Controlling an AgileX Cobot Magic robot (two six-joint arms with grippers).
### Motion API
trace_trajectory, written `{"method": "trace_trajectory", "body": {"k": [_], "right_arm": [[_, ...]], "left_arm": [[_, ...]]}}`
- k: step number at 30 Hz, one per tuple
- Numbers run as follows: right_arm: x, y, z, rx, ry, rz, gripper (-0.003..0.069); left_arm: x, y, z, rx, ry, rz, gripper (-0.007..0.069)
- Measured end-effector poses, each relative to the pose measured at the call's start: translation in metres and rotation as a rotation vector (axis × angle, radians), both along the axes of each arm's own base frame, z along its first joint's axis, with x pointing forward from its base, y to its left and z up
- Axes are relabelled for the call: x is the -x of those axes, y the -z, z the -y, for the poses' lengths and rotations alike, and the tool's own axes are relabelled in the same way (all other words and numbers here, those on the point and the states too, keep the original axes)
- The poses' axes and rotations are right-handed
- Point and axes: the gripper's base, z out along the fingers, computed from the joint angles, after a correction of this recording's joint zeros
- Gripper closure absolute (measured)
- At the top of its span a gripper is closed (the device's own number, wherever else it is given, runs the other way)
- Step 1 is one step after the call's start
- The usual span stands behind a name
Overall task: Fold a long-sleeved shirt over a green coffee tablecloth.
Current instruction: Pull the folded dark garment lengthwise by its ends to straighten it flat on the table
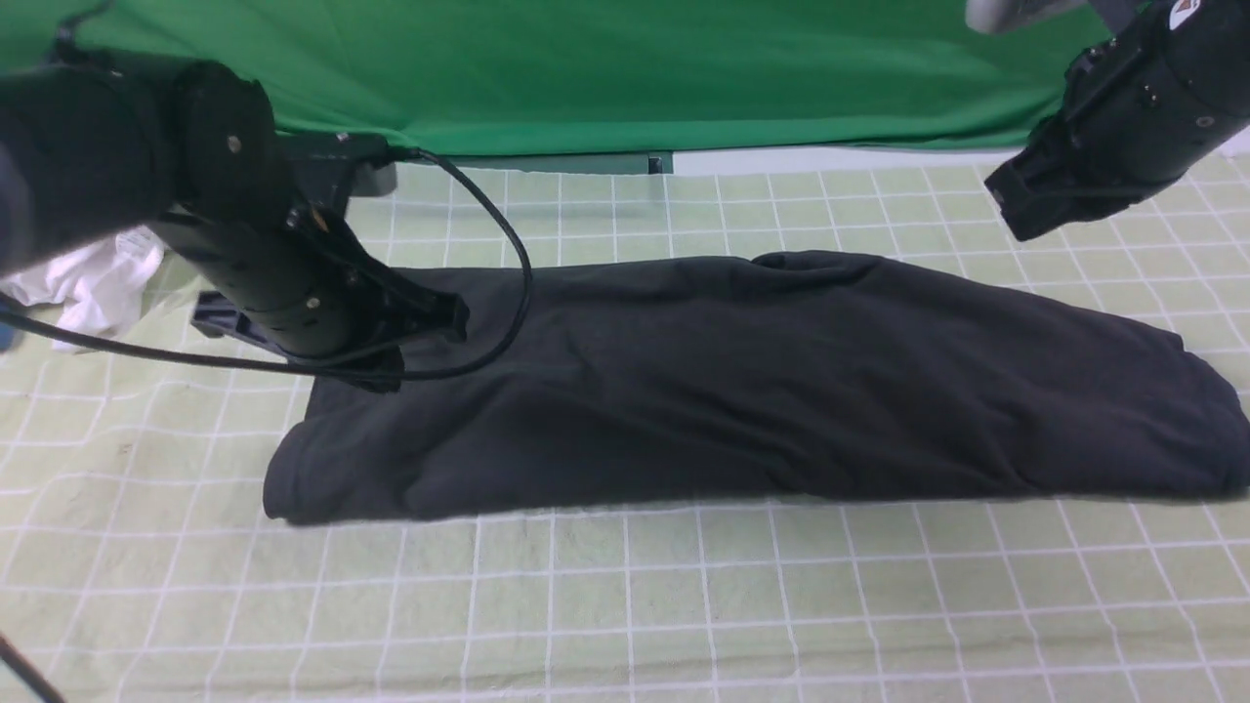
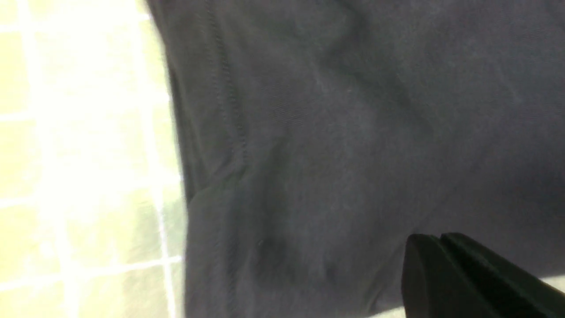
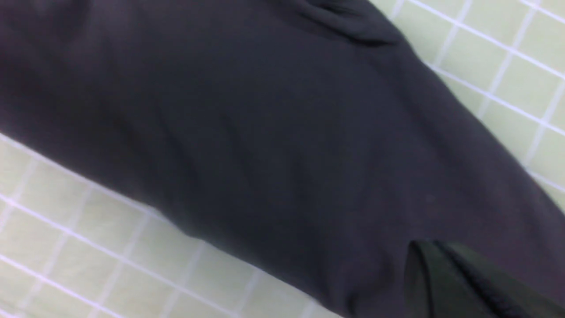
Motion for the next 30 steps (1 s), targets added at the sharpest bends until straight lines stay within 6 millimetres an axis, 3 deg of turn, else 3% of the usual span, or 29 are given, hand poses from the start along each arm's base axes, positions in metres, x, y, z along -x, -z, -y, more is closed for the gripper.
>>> {"method": "trace_trajectory", "body": {"k": [4, 5, 6, 9, 12, 13, 15, 18, 19, 22, 30], "right_arm": [[-0.004, 0.002, 0.034, 0.040, 0.097, -0.040, 0.0655], [-0.004, 0.002, 0.034, 0.038, 0.100, -0.043, 0.0655], [-0.006, 0.003, 0.055, 0.038, 0.179, -0.061, 0.0652], [-0.009, 0.007, 0.092, 0.020, 0.346, -0.088, 0.0636], [-0.014, 0.019, 0.125, 0.005, 0.491, -0.132, 0.0559], [-0.015, 0.020, 0.125, 0.006, 0.491, -0.135, 0.0559], [-0.023, 0.036, 0.142, 0.003, 0.548, -0.164, 0.0433], [-0.037, 0.061, 0.152, 0.000, 0.580, -0.181, 0.0266], [-0.039, 0.062, 0.153, -0.001, 0.583, -0.177, 0.0246], [-0.054, 0.093, 0.158, -0.008, 0.616, -0.195, 0.0132], [-0.072, 0.148, 0.161, -0.005, 0.635, -0.274, 0.0119]], "left_arm": [[-0.006, 0.024, 0.001, -0.017, 0.012, -0.069, 0.0613], [-0.006, 0.026, 0.001, -0.018, 0.013, -0.074, 0.0613], [-0.006, 0.034, 0.001, -0.024, 0.018, -0.093, 0.0613], [-0.006, 0.051, 0.001, -0.031, 0.021, -0.124, 0.0613], [-0.007, 0.062, 0.002, -0.036, 0.019, -0.151, 0.0613], [-0.007, 0.062, 0.002, -0.036, 0.019, -0.150, 0.0613], [-0.009, 0.065, 0.002, -0.036, 0.015, -0.158, 0.0613], [-0.009, 0.067, 0.002, -0.036, 0.012, -0.167, 0.0613], [-0.009, 0.068, 0.002, -0.036, 0.012, -0.169, 0.0613], [-0.009, 0.068, 0.002, -0.037, 0.012, -0.172, 0.0613], [-0.008, 0.068, 0.002, -0.036, 0.013, -0.176, 0.0613]]}}
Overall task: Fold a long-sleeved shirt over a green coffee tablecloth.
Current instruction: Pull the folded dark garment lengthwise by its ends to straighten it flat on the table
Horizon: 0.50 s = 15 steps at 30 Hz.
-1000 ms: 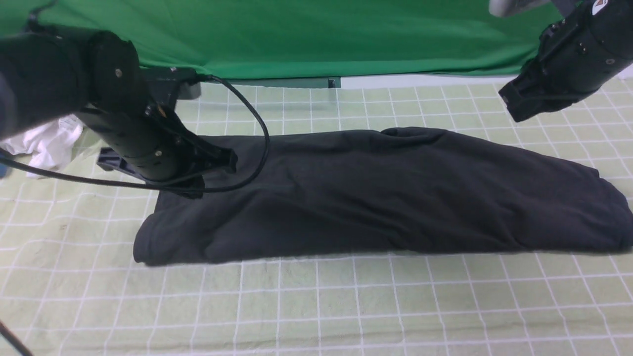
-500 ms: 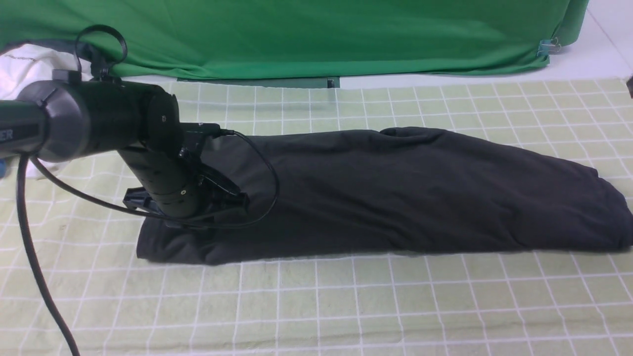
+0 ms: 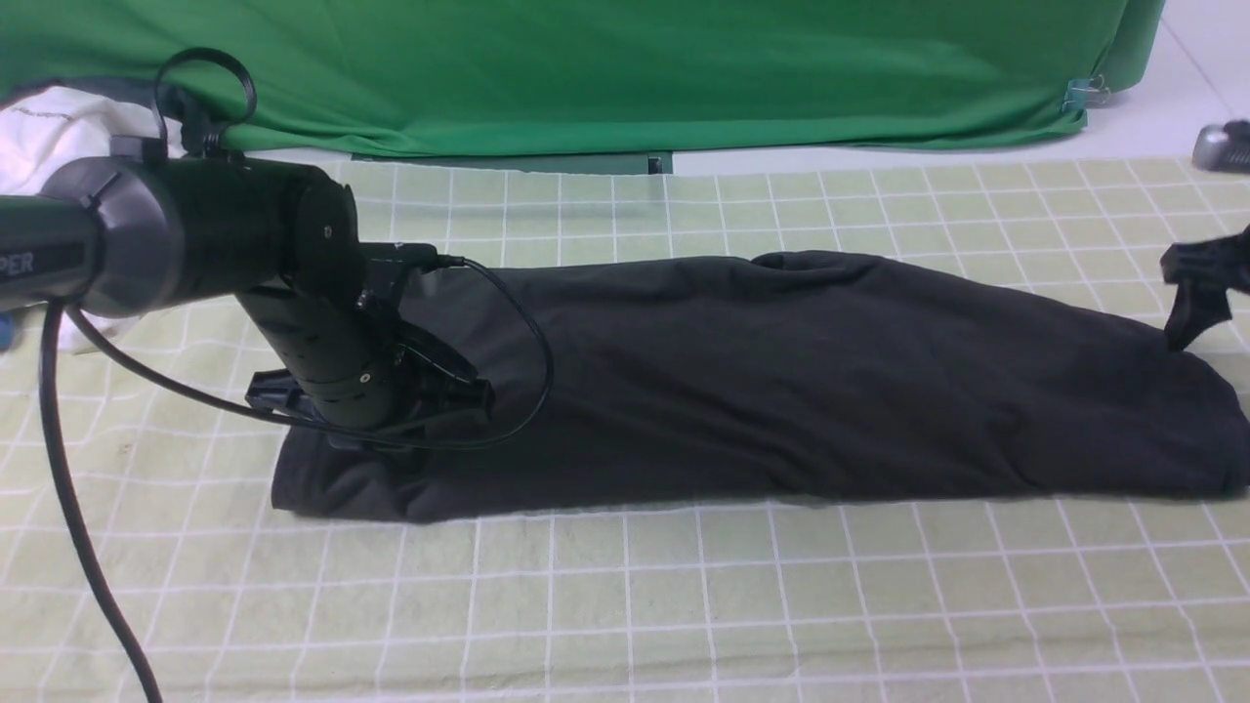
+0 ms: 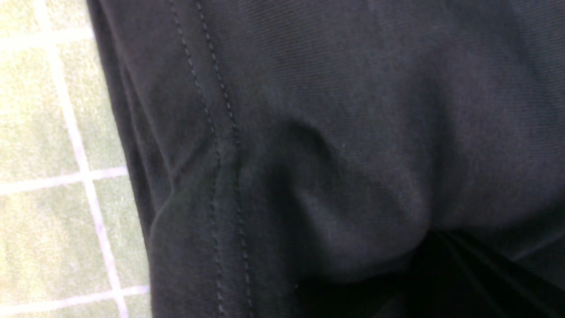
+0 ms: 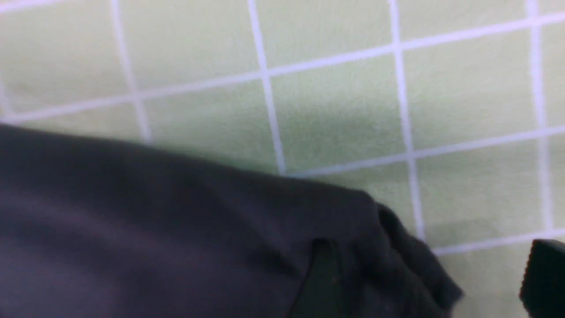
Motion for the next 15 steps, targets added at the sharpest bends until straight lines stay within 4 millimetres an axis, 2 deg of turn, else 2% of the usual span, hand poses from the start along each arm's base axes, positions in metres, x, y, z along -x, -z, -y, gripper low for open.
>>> {"method": "trace_trajectory", "body": {"k": [3, 5, 7, 9, 10, 11, 15], "right_arm": [[-0.002, 0.016, 0.000, -0.008, 0.002, -0.038, 0.0153], [-0.002, 0.022, 0.000, -0.013, 0.001, -0.057, 0.0221], [-0.002, 0.023, 0.000, -0.018, -0.004, -0.058, 0.0331], [-0.002, 0.020, -0.001, -0.016, -0.018, -0.048, 0.0512], [-0.002, 0.018, -0.001, -0.015, -0.022, -0.042, 0.0566], [-0.003, 0.016, -0.001, -0.014, -0.024, -0.036, 0.0590], [-0.008, 0.002, 0.000, -0.002, -0.044, 0.003, 0.0596]], "left_arm": [[0.000, 0.000, 0.000, -0.001, 0.007, 0.002, 0.0613], [0.000, 0.000, 0.000, -0.001, 0.007, 0.000, 0.0613], [0.000, 0.000, 0.000, -0.001, 0.007, 0.000, 0.0613], [0.000, 0.000, 0.000, -0.001, 0.007, 0.001, 0.0613], [0.000, 0.000, 0.000, -0.001, 0.007, 0.001, 0.0613], [0.000, 0.000, 0.000, -0.001, 0.007, 0.001, 0.0613], [0.000, 0.000, 0.000, -0.001, 0.007, 0.001, 0.0613]]}}
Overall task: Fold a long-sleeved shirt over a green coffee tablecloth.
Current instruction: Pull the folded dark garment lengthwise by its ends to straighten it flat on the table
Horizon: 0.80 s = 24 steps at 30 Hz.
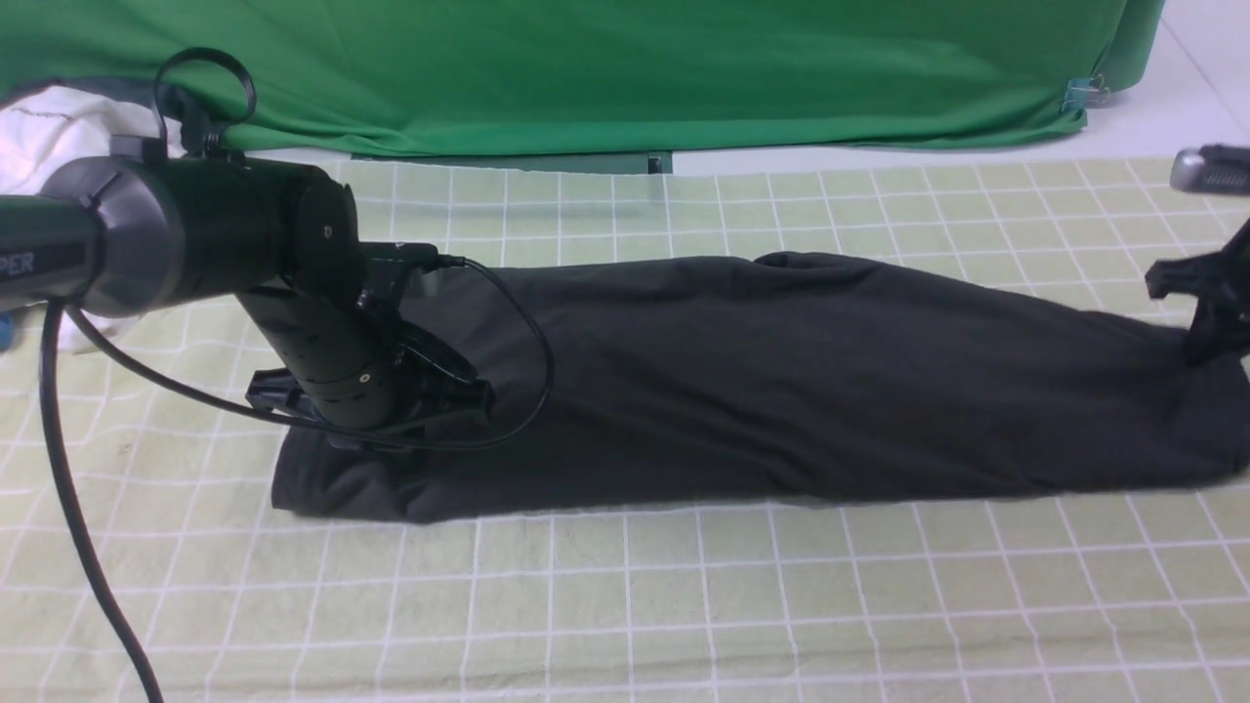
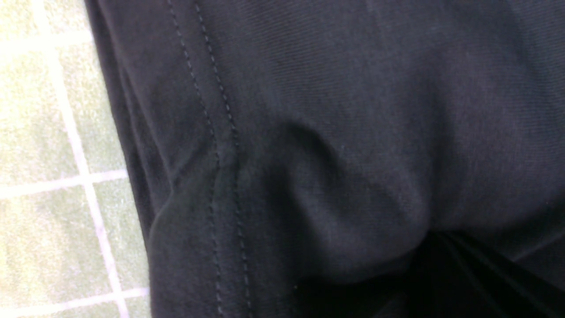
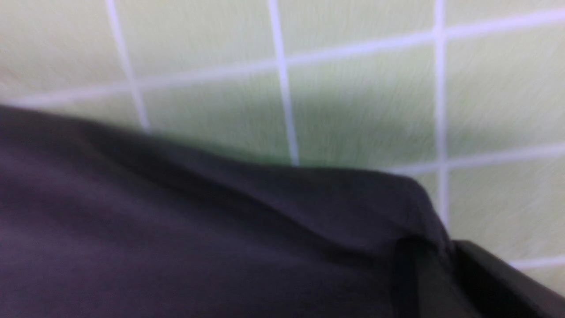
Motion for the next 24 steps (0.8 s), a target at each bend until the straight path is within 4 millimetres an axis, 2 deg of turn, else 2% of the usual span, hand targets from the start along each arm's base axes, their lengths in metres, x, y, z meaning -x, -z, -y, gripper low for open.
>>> {"method": "trace_trajectory", "body": {"k": [1, 4, 9, 12, 14, 16, 17, 18, 20, 21, 24], "right_arm": [[-0.003, -0.009, 0.001, 0.005, -0.003, 0.025, 0.0596], [-0.006, -0.016, 0.002, 0.008, -0.002, 0.044, 0.0596], [-0.005, -0.014, 0.005, 0.017, -0.013, 0.024, 0.0592], [-0.004, -0.011, 0.009, 0.041, 0.028, 0.003, 0.0552], [-0.002, -0.012, 0.013, 0.062, 0.066, -0.018, 0.0453], [-0.001, -0.016, 0.016, 0.085, 0.080, -0.042, 0.0292], [-0.001, -0.019, 0.017, 0.090, 0.078, -0.049, 0.0237], [0.000, -0.024, 0.017, 0.098, 0.077, -0.054, 0.0132], [0.004, -0.032, 0.017, 0.100, 0.072, -0.077, 0.0022], [0.007, -0.036, 0.016, 0.099, 0.071, -0.089, -0.0001], [0.011, -0.038, 0.015, 0.096, 0.060, -0.127, 0.0011]], "left_arm": [[0.000, 0.000, 0.000, 0.000, 0.000, 0.000, 0.0613], [0.000, 0.000, 0.000, 0.001, -0.001, 0.000, 0.0613], [0.000, 0.000, 0.000, 0.001, -0.001, -0.002, 0.0613], [0.000, 0.000, 0.000, 0.002, -0.002, -0.002, 0.0613], [0.000, 0.000, 0.000, 0.005, -0.004, -0.003, 0.0613], [0.000, -0.001, 0.001, 0.013, -0.009, 0.000, 0.0613], [0.000, -0.002, 0.001, 0.016, -0.011, 0.003, 0.0613], [0.000, -0.003, 0.001, 0.019, -0.013, 0.007, 0.0613], [0.001, -0.007, 0.001, 0.024, -0.015, 0.019, 0.0613], [0.003, -0.009, 0.001, 0.030, -0.018, 0.024, 0.0613], [0.007, -0.022, 0.001, 0.042, -0.020, 0.049, 0.0613]]}}
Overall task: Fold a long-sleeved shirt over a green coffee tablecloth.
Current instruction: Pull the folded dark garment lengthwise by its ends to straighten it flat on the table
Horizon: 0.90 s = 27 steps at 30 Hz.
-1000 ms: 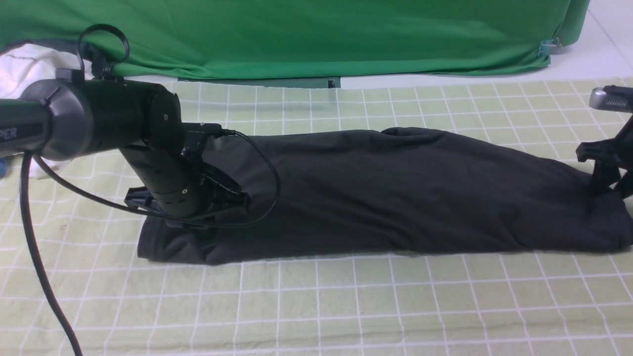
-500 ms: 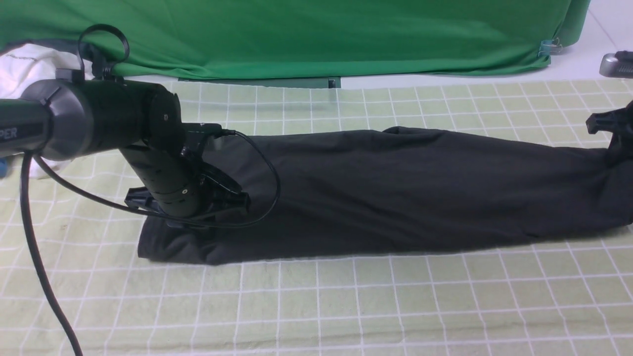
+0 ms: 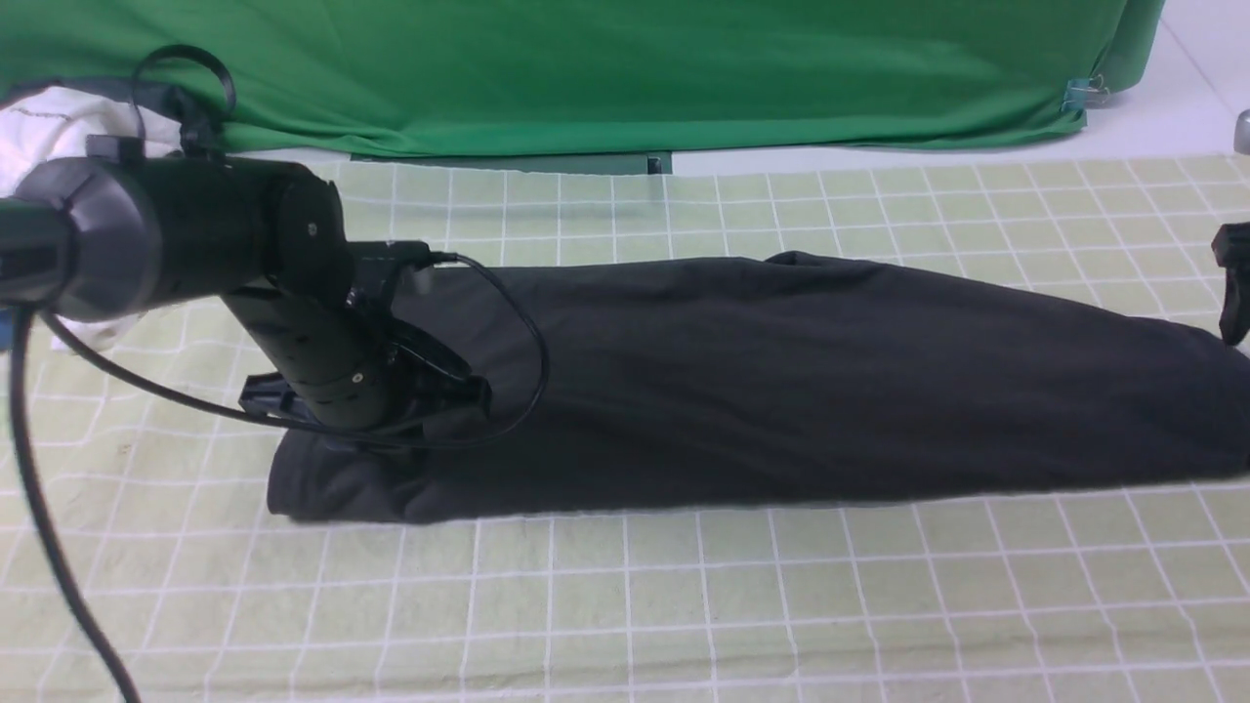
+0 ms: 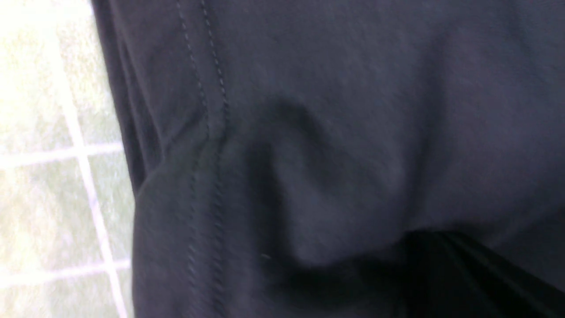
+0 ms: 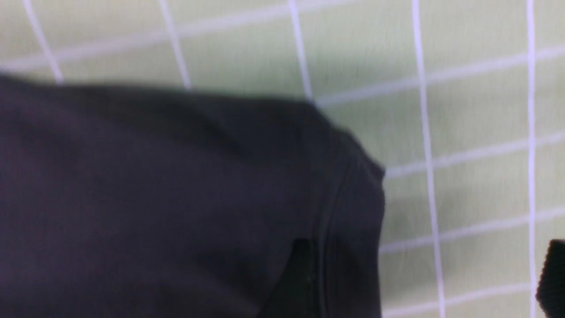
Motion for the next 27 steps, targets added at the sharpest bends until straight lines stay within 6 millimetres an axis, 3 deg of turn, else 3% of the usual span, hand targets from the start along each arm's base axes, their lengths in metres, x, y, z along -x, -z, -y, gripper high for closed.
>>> {"method": "trace_trajectory", "body": {"k": [3, 9, 14, 16, 20, 24, 27], "right_arm": [[0.003, 0.014, -0.001, -0.008, -0.010, -0.050, 0.0060], [-0.003, 0.057, -0.003, -0.059, -0.008, -0.124, 0.0066], [-0.006, 0.067, -0.005, -0.082, -0.019, -0.131, 0.0079], [-0.006, 0.068, -0.005, -0.089, -0.029, -0.133, 0.0120], [-0.007, 0.070, -0.008, -0.119, -0.050, -0.136, 0.0277], [-0.008, 0.070, -0.011, -0.161, -0.086, -0.139, 0.0557], [-0.009, 0.068, -0.012, -0.167, -0.085, -0.133, 0.0606]], "left_arm": [[0.010, -0.036, -0.001, 0.033, -0.007, 0.080, 0.0613], [0.037, -0.095, -0.003, 0.104, -0.012, 0.213, 0.0613], [0.061, -0.131, -0.008, 0.126, -0.004, 0.301, 0.0613], [0.071, -0.143, -0.010, 0.133, 0.000, 0.330, 0.0613], [0.089, -0.162, -0.013, 0.142, 0.014, 0.380, 0.0613], [0.106, -0.177, -0.017, 0.151, 0.023, 0.430, 0.0613], [0.113, -0.183, -0.019, 0.143, 0.028, 0.450, 0.0613]]}}
